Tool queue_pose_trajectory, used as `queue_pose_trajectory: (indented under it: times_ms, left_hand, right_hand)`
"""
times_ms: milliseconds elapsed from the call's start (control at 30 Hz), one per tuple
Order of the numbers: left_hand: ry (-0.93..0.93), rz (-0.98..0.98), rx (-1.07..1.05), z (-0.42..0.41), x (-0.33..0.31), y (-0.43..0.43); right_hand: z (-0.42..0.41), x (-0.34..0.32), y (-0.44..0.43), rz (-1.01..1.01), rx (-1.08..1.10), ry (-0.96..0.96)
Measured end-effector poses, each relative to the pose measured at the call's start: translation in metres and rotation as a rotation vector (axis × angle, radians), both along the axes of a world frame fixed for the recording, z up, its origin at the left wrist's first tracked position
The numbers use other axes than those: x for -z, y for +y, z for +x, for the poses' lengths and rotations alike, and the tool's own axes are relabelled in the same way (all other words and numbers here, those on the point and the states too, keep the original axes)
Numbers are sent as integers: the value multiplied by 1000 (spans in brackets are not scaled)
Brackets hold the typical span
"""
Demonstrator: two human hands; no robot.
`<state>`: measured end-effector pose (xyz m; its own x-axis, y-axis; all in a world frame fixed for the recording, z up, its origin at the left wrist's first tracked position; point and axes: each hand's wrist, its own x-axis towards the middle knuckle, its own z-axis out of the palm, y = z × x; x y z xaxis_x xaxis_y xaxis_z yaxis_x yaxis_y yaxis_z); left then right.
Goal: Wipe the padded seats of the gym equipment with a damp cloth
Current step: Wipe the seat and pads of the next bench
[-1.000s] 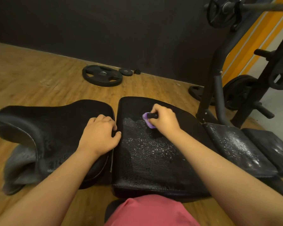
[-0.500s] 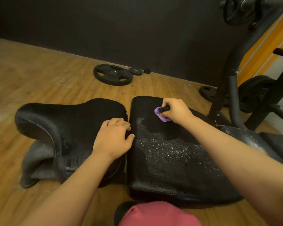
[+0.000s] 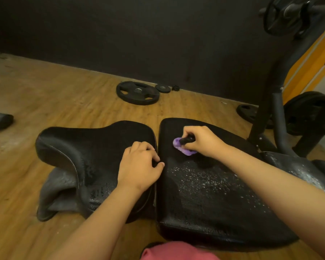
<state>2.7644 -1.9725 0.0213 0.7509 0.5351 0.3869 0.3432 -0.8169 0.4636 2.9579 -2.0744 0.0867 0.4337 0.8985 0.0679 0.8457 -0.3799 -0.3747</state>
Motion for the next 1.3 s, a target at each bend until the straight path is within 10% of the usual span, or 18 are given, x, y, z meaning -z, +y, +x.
queue_pose_trajectory:
  times_ms: [433,733,1067,1300]
  left_hand:
    - [44,-67,65,-5,-4,5]
    - [40,-92,82,-5,-1,6]
    - [110,26,102,-12,0,-7]
    - [80,62,118,-17,6,-9]
  right_hand:
    - [-49,14,-28,102,-90,55]
    - [28,10,-66,58,445,-110]
    - [-50,21,-58,209,76,31]
    - [20,16,-127,120,413,-37]
